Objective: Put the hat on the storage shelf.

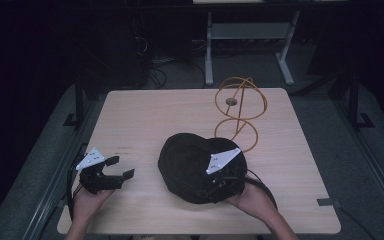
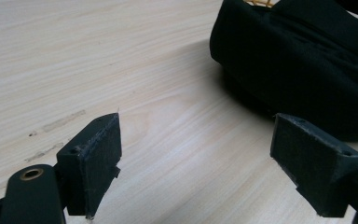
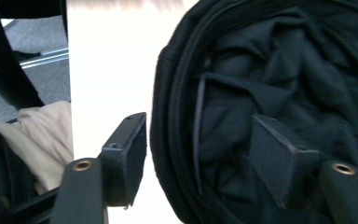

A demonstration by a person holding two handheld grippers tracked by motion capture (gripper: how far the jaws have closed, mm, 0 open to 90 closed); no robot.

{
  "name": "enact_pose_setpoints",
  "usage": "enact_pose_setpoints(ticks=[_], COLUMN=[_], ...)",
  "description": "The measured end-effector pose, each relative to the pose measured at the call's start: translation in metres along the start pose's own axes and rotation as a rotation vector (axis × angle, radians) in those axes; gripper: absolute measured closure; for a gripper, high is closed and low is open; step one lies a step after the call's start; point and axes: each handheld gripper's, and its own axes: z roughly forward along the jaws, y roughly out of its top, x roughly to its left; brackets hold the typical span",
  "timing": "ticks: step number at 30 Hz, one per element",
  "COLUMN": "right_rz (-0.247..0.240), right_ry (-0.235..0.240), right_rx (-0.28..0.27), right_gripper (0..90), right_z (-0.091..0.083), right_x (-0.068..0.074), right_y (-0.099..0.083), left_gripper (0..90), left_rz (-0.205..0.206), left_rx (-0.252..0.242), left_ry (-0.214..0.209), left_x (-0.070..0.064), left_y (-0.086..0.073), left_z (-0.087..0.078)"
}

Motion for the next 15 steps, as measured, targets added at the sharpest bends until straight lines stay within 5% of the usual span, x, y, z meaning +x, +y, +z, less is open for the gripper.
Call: enact_pose_setpoints(ticks=[8, 15], right_rz=[-0.012, -0.050], right_ry=[0.038, 0.017], right_rx=[0.039, 0.106], right_gripper=[47.2, 56.0], right_z=[0.023, 0.045], right_x=[0.008, 0.014], right_y=[0.011, 0.015], left_gripper=[16.1, 16.1], left_rz=[-0.023, -0.017], left_rx=[-0.021, -0.008], left_ry=[-0.023, -0.023], left_x=[0.001, -0.001], left_y=[0.001, 0.001], left_z=[-0.001, 0.000])
